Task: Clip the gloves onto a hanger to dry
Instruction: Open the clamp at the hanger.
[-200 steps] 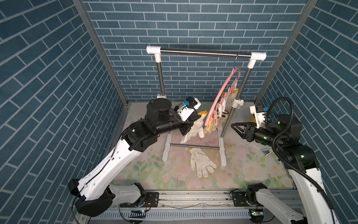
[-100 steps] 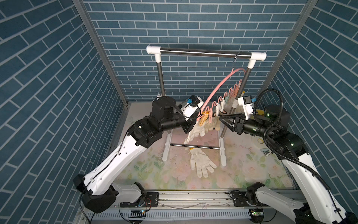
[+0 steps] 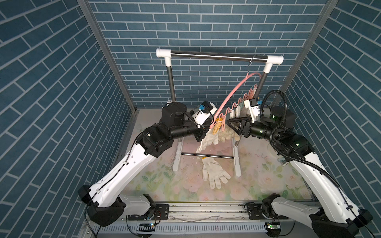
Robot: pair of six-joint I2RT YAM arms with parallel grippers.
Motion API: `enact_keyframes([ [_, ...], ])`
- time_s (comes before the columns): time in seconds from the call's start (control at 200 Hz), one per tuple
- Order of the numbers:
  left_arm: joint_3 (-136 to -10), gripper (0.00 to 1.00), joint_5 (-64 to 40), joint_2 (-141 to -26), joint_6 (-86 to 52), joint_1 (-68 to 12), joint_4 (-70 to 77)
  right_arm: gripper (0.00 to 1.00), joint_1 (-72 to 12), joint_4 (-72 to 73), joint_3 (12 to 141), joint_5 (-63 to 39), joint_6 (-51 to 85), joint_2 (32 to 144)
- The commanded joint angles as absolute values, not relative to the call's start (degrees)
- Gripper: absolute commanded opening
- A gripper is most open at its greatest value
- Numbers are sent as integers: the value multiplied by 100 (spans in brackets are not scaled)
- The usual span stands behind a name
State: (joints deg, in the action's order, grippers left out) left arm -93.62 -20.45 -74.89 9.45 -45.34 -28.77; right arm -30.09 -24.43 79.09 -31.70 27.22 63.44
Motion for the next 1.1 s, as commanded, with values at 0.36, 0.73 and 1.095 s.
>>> enact_keyframes([
  [0.36, -9530, 0, -2066, -7550, 896, -4501, -2734, 52, -3138, -2021, 8127, -3453, 2863, 6487],
  [0.73, -9534, 0, -2048, -7524, 896, -4500, -2710, 52, -3190, -2107, 8026, -3285, 2790, 6467],
  [1.095, -9552, 0, -2073, -7563, 890, -4500, -2698, 52, -3189, -2465, 7868, -2836, 2584, 5884],
])
